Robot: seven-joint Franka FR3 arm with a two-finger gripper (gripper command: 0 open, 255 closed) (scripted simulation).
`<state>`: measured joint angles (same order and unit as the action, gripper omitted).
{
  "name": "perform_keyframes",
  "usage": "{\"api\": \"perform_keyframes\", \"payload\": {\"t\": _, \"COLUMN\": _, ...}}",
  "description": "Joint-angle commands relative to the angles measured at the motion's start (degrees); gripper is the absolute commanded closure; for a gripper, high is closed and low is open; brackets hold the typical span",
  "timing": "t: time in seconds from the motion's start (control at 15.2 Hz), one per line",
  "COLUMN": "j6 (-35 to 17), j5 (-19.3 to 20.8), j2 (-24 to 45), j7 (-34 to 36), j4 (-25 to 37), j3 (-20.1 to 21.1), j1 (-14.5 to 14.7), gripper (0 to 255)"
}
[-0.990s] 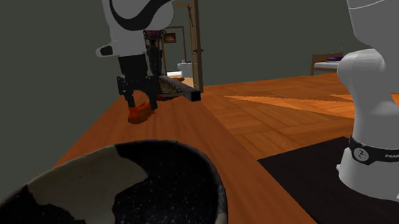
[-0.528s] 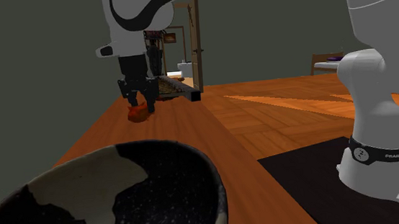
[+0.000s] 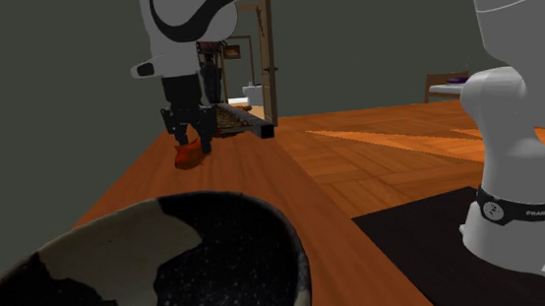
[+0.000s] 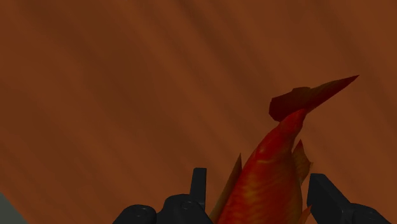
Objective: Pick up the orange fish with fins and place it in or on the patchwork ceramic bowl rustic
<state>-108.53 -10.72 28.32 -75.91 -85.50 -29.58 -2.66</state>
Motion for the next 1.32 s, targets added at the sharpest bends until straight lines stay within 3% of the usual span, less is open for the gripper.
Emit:
{"api": "perform_keyframes", "payload": {"t": 0.0, "j6": 0.67, "j5": 0.09, "j2": -0.16, "j7": 0.03, "j4": 0.50, "j3": -0.04, "j1": 0.00, "gripper": 255}}
{"api": "perform_keyframes", "payload": {"t": 1.25, "j6": 14.99, "j5": 0.69, "j2": -0.81, "j7": 0.39, "j4": 14.47, "j3": -0.66, "j1": -1.63, "gripper": 255}}
